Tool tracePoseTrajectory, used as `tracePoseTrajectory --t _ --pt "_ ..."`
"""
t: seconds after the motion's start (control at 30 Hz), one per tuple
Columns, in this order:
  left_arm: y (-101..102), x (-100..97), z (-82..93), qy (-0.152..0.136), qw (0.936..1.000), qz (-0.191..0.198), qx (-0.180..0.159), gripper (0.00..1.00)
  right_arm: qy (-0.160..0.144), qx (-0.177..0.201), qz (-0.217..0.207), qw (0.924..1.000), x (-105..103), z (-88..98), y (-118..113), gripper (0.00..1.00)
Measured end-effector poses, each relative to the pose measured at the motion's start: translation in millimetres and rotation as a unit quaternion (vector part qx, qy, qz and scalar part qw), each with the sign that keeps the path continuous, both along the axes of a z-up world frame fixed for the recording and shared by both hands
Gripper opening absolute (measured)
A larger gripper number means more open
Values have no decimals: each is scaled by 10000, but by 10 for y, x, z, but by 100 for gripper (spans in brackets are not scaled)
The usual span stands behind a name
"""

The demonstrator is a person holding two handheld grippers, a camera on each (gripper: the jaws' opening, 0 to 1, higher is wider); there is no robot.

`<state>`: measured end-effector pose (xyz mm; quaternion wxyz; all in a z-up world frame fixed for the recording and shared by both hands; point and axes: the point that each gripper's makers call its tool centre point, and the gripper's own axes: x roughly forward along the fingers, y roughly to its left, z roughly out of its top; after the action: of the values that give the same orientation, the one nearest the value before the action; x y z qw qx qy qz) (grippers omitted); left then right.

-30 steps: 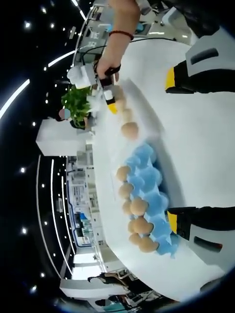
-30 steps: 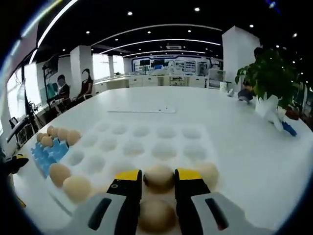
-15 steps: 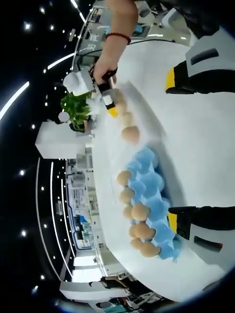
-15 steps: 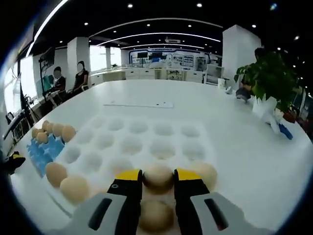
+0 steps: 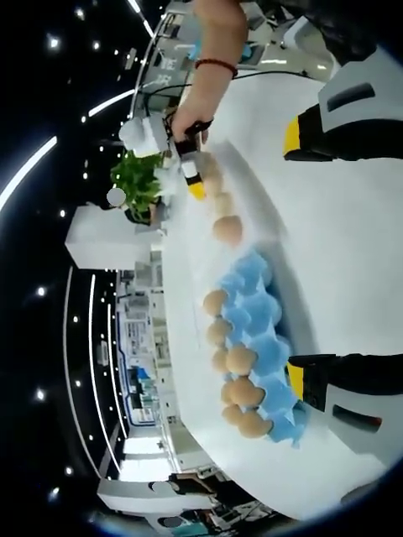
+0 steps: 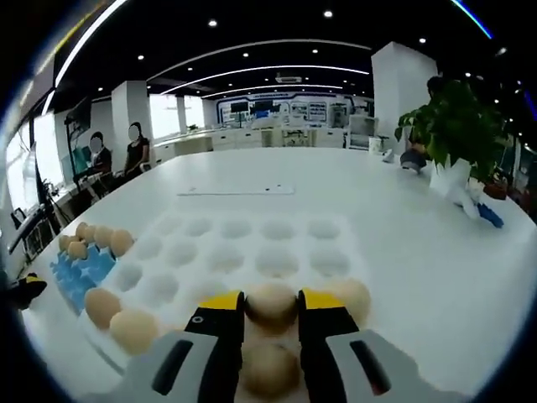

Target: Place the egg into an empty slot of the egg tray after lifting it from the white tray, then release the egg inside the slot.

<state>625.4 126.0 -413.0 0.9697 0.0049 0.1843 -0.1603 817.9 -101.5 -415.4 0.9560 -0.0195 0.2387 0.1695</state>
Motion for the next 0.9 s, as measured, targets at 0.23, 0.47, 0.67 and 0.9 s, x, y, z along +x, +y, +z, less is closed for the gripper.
tracePoseTrajectory --t 0.23,0.47,0.67,0.9 --pt "-31 29 32 -55 10000 12 42 98 -119 -49 71 9999 14 74 5 26" --pt "-55 13 66 -144 9999 -29 58 99 -167 -66 114 9998 -4 110 27 26" --pt "-37 15 71 -185 9998 -14 68 100 -237 -106 184 9995 -24 149 84 26" --pt "-19 31 107 -254 9997 20 -45 100 -292 -153 243 9992 -24 196 118 26"
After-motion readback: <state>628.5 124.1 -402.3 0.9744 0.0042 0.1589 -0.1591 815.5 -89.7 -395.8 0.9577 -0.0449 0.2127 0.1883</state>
